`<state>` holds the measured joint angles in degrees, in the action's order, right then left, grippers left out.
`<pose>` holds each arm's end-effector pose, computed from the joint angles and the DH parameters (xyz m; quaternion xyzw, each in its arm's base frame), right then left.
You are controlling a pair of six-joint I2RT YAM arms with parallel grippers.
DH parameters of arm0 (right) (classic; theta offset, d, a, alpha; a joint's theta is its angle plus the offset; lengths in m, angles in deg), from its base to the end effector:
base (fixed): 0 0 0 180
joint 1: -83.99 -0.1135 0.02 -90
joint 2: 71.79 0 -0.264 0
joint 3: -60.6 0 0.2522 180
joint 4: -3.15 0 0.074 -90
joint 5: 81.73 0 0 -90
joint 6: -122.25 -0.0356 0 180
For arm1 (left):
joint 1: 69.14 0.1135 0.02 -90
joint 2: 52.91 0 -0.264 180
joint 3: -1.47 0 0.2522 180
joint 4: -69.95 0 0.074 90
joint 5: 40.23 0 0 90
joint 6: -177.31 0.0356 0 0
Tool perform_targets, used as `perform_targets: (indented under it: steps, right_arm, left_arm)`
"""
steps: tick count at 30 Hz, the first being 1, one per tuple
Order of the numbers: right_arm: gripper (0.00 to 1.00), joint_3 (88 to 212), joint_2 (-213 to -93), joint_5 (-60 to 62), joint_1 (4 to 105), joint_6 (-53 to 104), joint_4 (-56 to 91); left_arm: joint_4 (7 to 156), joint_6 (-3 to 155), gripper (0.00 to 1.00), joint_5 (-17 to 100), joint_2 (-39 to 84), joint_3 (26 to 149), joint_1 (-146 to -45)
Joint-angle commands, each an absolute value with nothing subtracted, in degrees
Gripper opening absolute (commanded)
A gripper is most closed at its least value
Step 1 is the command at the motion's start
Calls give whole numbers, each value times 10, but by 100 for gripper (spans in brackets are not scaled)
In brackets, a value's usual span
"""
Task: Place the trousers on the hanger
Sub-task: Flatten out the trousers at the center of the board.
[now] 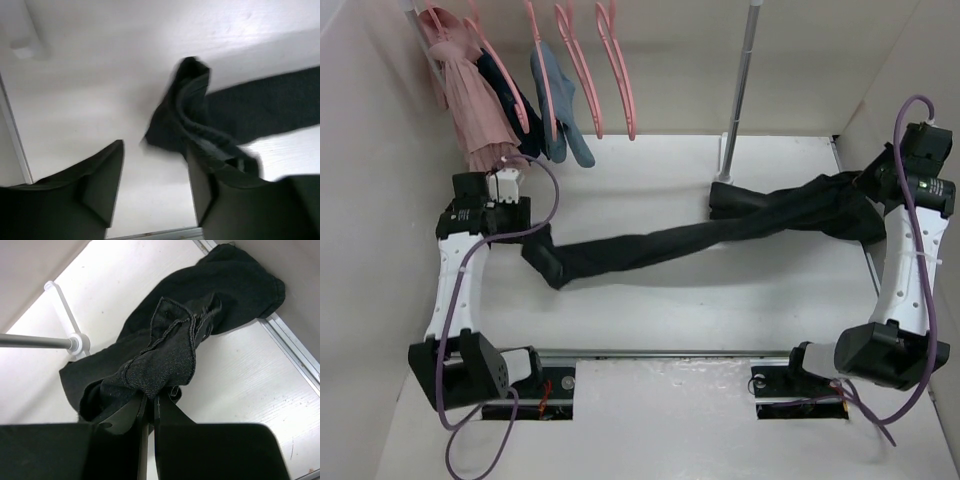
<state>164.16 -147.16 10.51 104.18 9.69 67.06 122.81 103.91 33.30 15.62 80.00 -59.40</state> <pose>0.2478 -0.0926 0.4241 0.3326 0.8253 -0.0080 0.4563 0.2491 0.0325 0.3294 0.1114 0.9021 -0.0377 0.4152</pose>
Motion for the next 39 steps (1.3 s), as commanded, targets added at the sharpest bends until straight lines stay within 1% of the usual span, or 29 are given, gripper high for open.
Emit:
perform_targets:
  steps: [1,2,3,5,6,7,8,9,10,12,13,14,16,19,20,22,24,28,31,33,35,36,37,39]
  right_arm:
    - [0,1644,-1469,86,1046,107,631]
    - [0,1638,-1463,86,1046,112,631]
    - [0,1633,-1463,80,1046,112,625]
    - [0,1624,-1458,80,1046,112,625]
    - [0,1615,-1458,73,1046,112,620]
    - [0,1609,-1458,73,1046,112,620]
    - [0,1604,-1458,56,1046,112,620]
    - [0,1595,-1458,49,1046,112,620]
    - [0,1590,-1458,42,1046,118,615]
    - [0,1582,-1458,31,1046,118,615]
    - [0,1577,-1452,24,1046,118,615]
    - [0,1577,-1452,24,1046,118,615]
    - [0,1577,-1452,24,1046,118,620]
    - [0,1577,-1447,29,1046,124,626]
    - [0,1577,-1447,29,1046,129,626]
    - [0,1572,-1440,29,1046,129,626]
    - [0,1572,-1435,29,1046,129,626]
    - [0,1565,-1430,29,1046,129,626]
    - [0,1565,-1430,34,1046,129,626]
    - [0,1565,-1436,34,1046,129,626]
    - [0,1571,-1442,28,1046,129,626]
    - [0,1580,-1447,28,1046,129,626]
    - [0,1580,-1447,28,1046,129,626]
    - [0,1594,-1454,28,1046,129,626]
  left_arm:
    - [1183,1019,54,320,170,783,-581]
    - [1183,1045,55,312,165,782,-581]
    - [1183,1064,60,304,157,782,-581]
    - [1196,1127,60,266,133,777,-581]
    - [1212,1234,60,243,108,771,-581]
    - [1233,1291,62,212,97,771,-595]
    - [1273,1339,67,207,87,750,-609]
    - [1289,1379,70,207,80,740,-624]
    - [1303,1434,72,207,75,727,-664]
    - [1325,1461,72,241,84,682,-714]
    - [1315,1455,72,265,102,663,-762]
    - [1301,1433,72,316,112,643,-782]
    - [1249,1412,72,355,140,593,-809]
    - [1182,1352,72,414,160,568,-842]
    - [1164,1338,74,444,165,568,-843]
    - [1157,1311,74,473,165,568,-843]
    - [1151,1284,74,496,147,568,-843]
    - [1159,1236,78,549,99,568,-843]
    - [1168,1224,80,554,80,533,-826]
    - [1148,1224,80,554,80,496,-814]
    - [1131,1224,74,559,95,475,-807]
    - [1112,1229,68,559,95,460,-806]
    - [1103,1229,53,559,102,460,-801]
    - [1097,1234,35,545,109,460,-794]
